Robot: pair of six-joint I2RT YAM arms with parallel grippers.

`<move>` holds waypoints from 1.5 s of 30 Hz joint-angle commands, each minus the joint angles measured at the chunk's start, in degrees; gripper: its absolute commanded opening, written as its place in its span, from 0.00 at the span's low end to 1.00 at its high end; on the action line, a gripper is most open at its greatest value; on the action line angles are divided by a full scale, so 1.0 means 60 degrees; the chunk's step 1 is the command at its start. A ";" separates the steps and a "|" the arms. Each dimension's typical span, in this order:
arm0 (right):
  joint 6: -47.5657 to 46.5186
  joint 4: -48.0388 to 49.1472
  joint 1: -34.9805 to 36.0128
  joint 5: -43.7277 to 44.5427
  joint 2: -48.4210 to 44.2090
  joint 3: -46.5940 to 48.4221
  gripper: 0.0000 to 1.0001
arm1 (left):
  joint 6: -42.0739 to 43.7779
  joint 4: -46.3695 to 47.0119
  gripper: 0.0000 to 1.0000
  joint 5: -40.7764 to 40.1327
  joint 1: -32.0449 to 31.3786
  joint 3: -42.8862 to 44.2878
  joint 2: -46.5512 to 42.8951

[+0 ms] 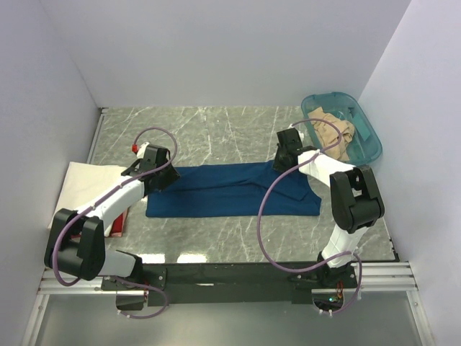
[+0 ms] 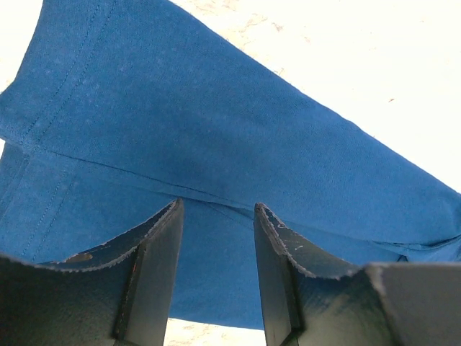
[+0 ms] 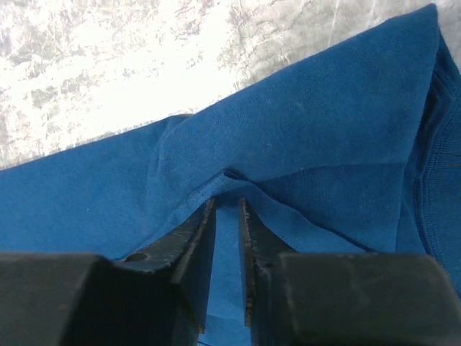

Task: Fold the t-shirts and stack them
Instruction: Fold the tshirt

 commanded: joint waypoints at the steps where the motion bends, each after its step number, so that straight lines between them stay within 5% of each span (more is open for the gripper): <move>1: -0.0064 0.0182 0.0076 0.0352 0.0080 0.0493 0.29 | 0.0208 0.0198 0.49 -0.0007 -0.0050 0.0274 -0.0025; 6: -0.0108 0.0153 0.0061 0.0440 0.0080 0.0610 0.35 | 0.0223 0.0227 0.49 0.0008 -0.0050 0.0245 0.0034; 25: -0.0225 -0.0023 0.0105 0.0484 0.0593 0.0816 0.35 | 0.0252 0.0358 0.49 0.0110 -0.0050 0.0318 0.0312; 28: -0.0196 -0.0023 0.0120 0.0484 0.0520 0.0757 0.31 | 0.0237 0.0344 0.48 0.0125 -0.0050 0.0332 0.0342; 34: -0.0137 -0.0009 0.0179 0.0469 0.0095 0.0435 0.02 | 0.0252 0.0300 0.48 0.0066 -0.0050 0.0318 0.0312; 45: 0.0214 0.0357 0.0369 -0.0101 -0.2130 -0.1219 0.00 | 0.0237 0.0417 0.48 0.0154 -0.0050 0.0245 0.0283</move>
